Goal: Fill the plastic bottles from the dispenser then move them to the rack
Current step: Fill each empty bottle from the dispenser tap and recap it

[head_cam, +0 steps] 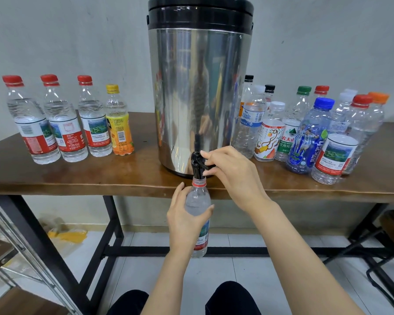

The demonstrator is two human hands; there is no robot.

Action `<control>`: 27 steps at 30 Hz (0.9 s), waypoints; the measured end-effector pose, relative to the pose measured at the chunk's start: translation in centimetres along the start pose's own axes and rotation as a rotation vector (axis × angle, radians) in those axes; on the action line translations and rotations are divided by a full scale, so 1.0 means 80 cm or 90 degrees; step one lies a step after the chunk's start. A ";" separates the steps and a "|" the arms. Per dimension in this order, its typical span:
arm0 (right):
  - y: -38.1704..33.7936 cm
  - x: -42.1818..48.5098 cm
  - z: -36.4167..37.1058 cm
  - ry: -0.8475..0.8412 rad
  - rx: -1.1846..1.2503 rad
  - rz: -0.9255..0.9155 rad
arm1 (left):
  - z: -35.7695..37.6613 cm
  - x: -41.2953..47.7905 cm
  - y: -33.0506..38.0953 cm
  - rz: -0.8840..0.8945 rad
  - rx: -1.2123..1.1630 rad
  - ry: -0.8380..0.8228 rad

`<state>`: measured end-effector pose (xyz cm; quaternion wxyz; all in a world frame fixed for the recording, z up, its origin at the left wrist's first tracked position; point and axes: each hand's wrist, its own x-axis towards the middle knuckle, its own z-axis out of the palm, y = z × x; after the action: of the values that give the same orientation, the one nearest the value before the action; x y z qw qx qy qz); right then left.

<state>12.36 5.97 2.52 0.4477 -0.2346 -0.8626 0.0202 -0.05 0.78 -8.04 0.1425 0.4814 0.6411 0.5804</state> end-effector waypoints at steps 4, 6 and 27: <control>-0.012 0.022 -0.016 -0.071 -0.073 0.006 | 0.000 0.000 -0.002 0.001 0.012 -0.004; -0.022 0.048 -0.018 -0.106 -0.103 0.056 | -0.001 0.001 -0.001 0.004 0.011 -0.010; -0.018 0.084 -0.001 -0.127 -0.005 0.157 | -0.006 0.002 0.000 0.001 0.022 -0.025</control>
<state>8.58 7.56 8.04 0.3531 -0.3372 -0.8675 0.0952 -0.46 0.65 -7.81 0.1461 0.4960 0.6477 0.5596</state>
